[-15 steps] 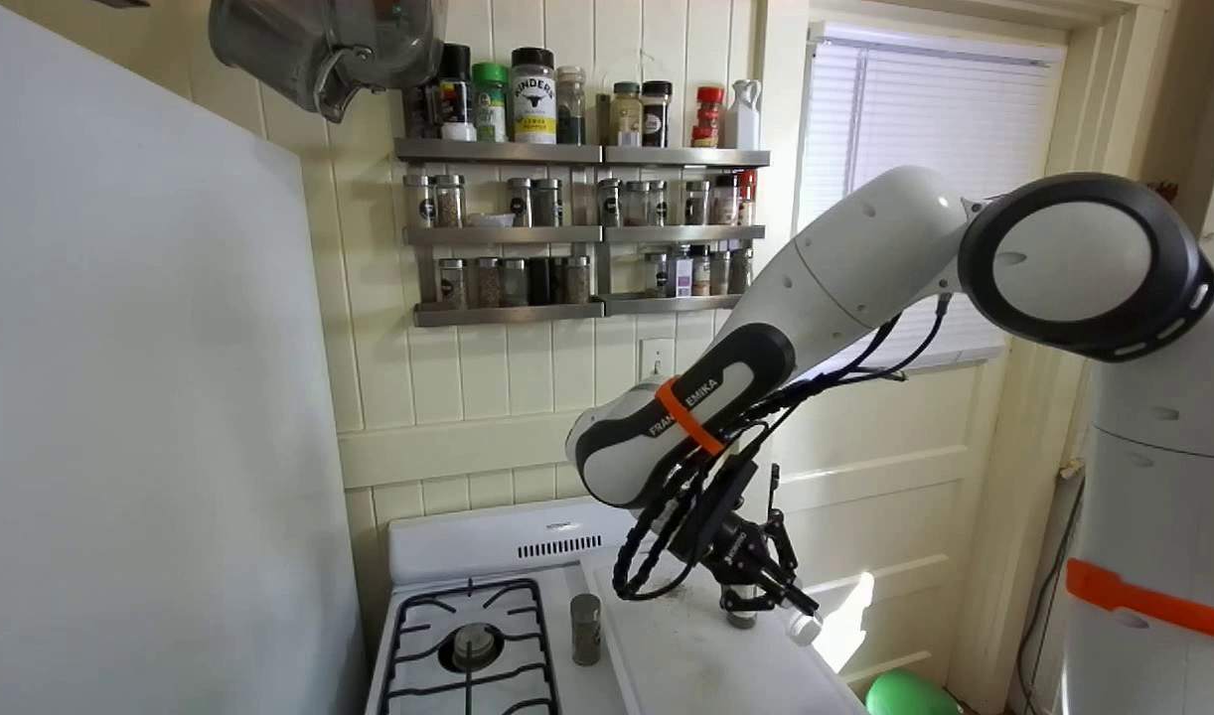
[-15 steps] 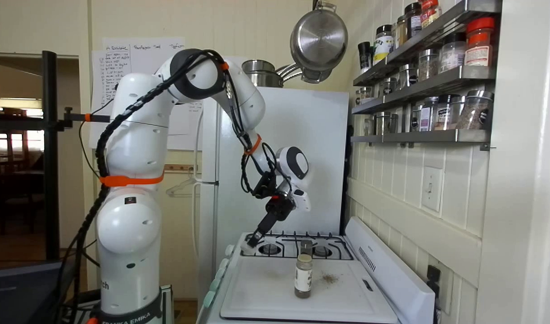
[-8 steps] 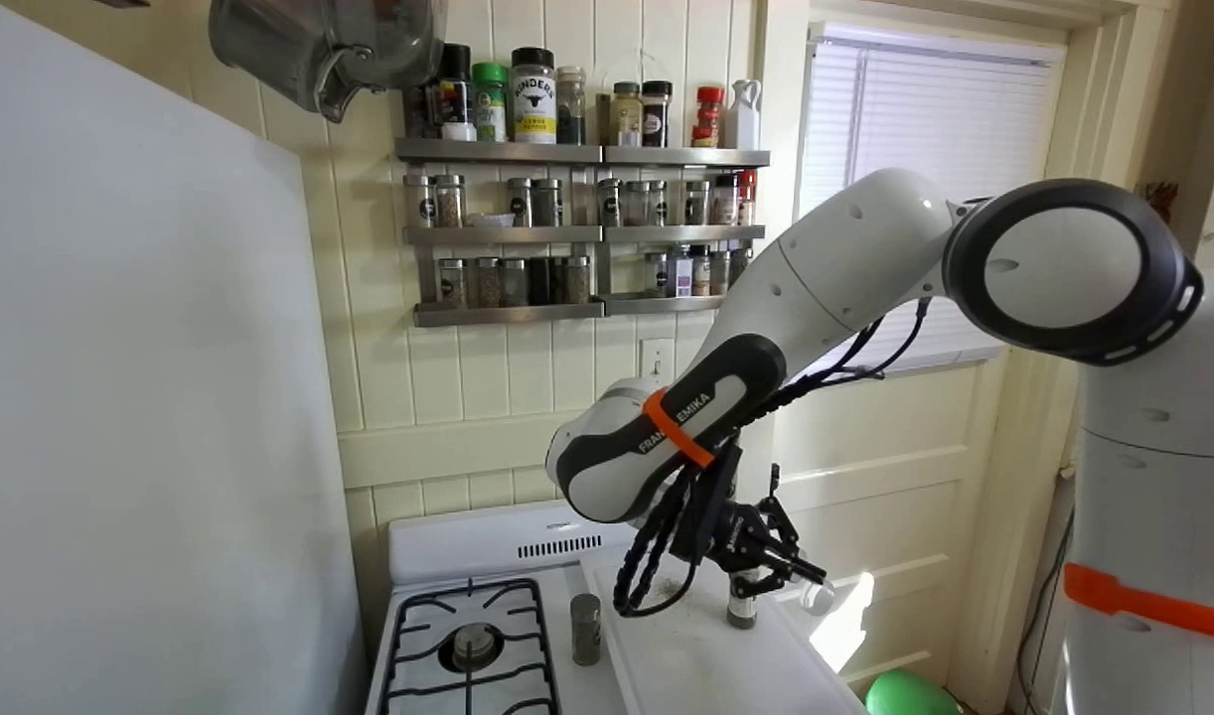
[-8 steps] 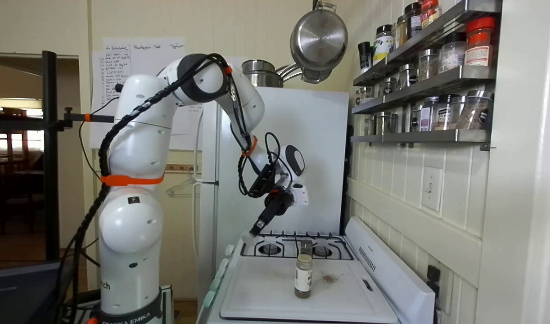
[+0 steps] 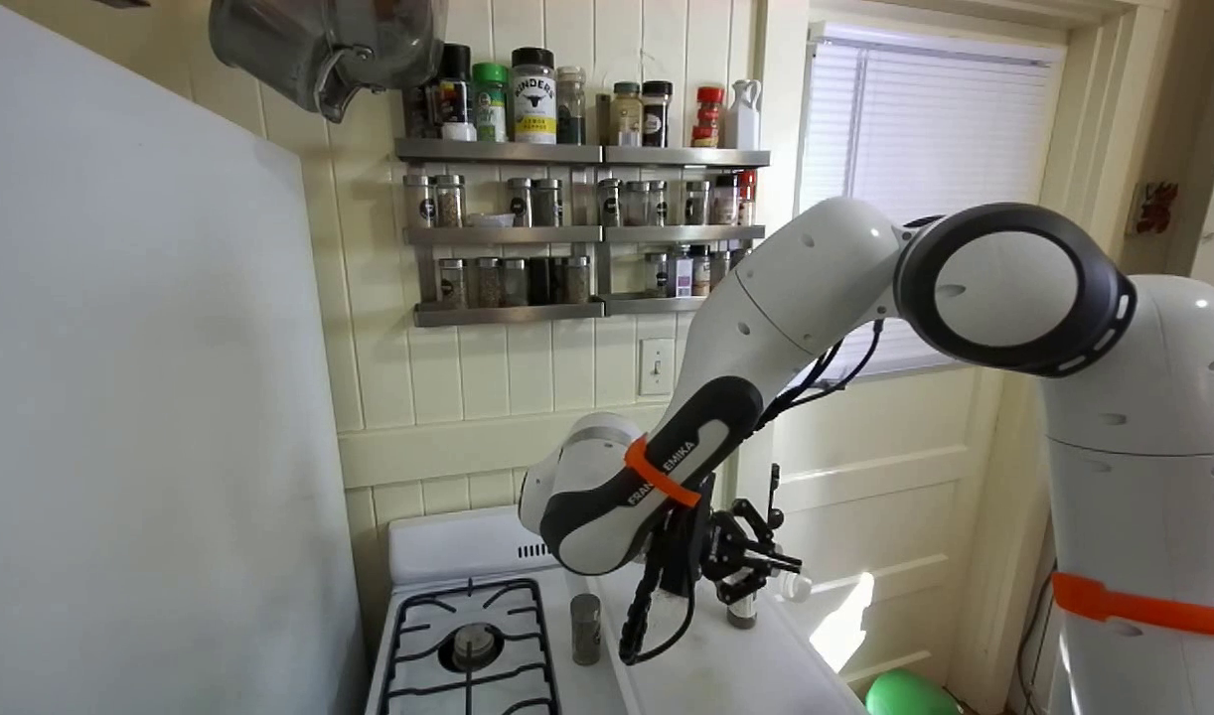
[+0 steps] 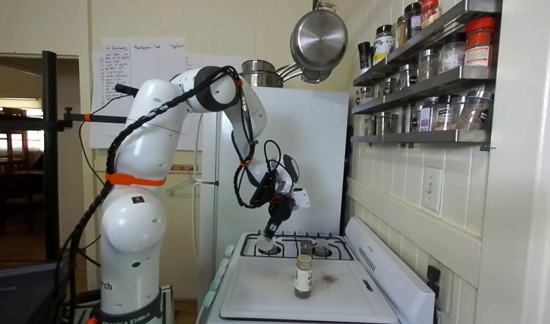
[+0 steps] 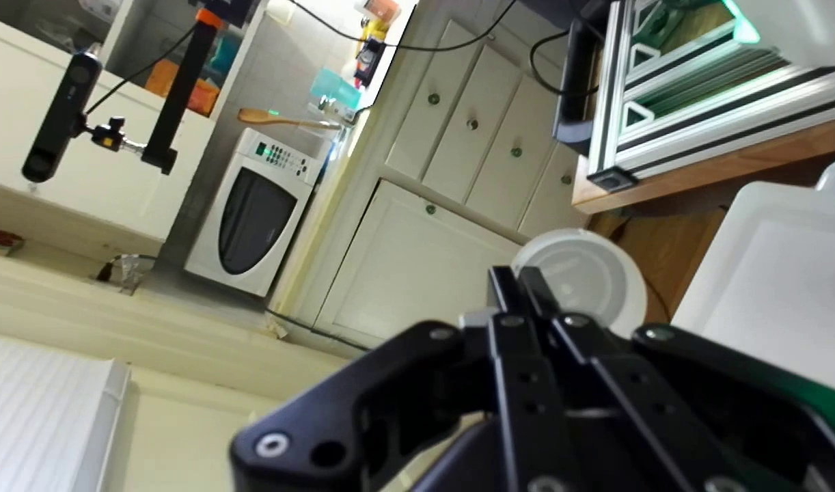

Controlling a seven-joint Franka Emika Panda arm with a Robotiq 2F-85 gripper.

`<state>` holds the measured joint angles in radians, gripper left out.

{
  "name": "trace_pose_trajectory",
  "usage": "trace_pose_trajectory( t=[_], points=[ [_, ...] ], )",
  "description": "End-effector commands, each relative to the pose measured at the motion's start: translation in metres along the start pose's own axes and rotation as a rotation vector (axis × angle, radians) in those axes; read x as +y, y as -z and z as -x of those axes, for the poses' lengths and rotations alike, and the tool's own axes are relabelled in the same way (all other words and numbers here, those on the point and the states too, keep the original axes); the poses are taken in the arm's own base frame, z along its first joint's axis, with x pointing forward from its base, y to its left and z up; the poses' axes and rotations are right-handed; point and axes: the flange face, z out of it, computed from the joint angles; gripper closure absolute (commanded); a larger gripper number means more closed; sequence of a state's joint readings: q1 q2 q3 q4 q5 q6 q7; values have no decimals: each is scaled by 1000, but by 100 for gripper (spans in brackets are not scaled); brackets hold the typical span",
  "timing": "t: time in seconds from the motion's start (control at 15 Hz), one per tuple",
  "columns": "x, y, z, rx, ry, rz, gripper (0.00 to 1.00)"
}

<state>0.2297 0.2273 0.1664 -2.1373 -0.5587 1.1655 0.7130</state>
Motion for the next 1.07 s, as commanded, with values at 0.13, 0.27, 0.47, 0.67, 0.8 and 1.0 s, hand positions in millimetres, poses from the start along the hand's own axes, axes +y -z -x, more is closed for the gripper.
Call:
trace_pose_trajectory(
  t=[0.13, 0.27, 0.47, 0.67, 0.8, 1.0],
  points=[
    [-3, 26, 1, 159, -82, 136, 99],
    [-2, 32, -3, 217, -118, 187, 99],
    [-2, 37, -8, 286, -180, 240, 99],
    [-3, 37, -16, 342, -248, 280, 99],
    [-3, 36, -22, 369, -293, 301, 99],
    [-6, 34, -29, 395, -347, 330, 99]
  ],
)
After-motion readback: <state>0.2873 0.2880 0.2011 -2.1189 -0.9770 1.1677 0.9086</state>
